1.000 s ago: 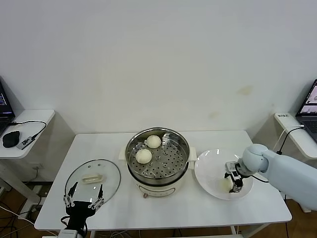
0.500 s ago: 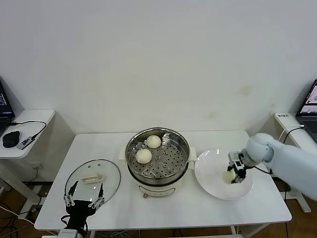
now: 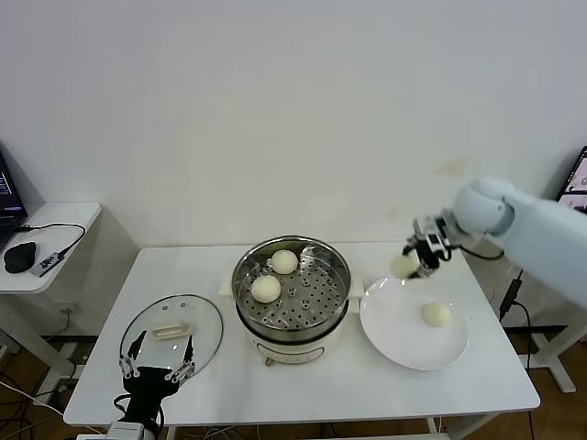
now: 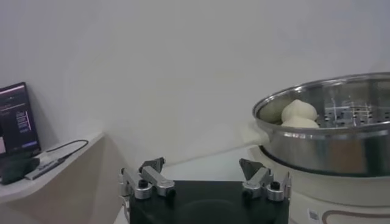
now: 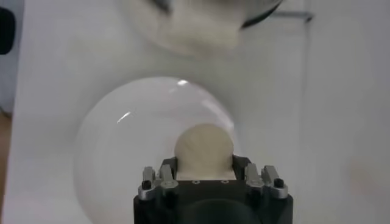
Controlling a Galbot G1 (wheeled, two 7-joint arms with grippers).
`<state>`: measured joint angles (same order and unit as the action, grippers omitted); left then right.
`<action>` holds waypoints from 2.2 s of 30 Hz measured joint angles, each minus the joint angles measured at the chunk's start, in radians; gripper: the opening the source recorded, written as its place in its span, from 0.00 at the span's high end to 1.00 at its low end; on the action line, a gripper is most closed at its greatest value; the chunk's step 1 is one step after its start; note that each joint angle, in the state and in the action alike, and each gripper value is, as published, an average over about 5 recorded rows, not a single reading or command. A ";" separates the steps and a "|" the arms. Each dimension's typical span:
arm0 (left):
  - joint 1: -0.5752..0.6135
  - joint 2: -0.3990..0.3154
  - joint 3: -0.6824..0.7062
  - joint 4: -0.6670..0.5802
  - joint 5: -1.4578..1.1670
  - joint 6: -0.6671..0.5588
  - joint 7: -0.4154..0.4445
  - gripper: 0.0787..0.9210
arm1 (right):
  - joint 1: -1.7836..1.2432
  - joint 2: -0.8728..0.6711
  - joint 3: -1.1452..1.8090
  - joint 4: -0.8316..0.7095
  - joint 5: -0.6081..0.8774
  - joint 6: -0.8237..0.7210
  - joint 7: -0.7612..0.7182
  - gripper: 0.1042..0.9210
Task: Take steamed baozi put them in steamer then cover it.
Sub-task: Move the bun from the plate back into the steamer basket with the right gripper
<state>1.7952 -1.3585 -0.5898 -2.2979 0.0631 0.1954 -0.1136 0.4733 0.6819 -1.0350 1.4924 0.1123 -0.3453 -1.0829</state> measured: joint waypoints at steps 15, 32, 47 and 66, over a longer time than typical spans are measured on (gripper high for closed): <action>0.005 -0.010 -0.028 -0.009 -0.011 0.000 0.000 0.12 | 0.092 0.222 -0.149 0.050 0.121 0.079 0.082 0.43; 0.004 -0.024 -0.048 -0.005 -0.025 -0.002 -0.001 0.12 | 0.033 0.430 -0.254 -0.006 -0.033 0.337 0.104 0.43; -0.002 -0.029 -0.043 0.003 -0.027 -0.003 -0.003 0.12 | 0.019 0.459 -0.282 -0.007 -0.161 0.487 0.089 0.42; -0.003 -0.026 -0.043 -0.001 -0.026 -0.003 -0.004 0.12 | 0.060 0.407 -0.262 0.035 -0.145 0.496 0.082 0.12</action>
<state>1.7926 -1.3846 -0.6329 -2.2991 0.0375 0.1919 -0.1176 0.5337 1.0888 -1.2967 1.5277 -0.0326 0.1507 -1.0008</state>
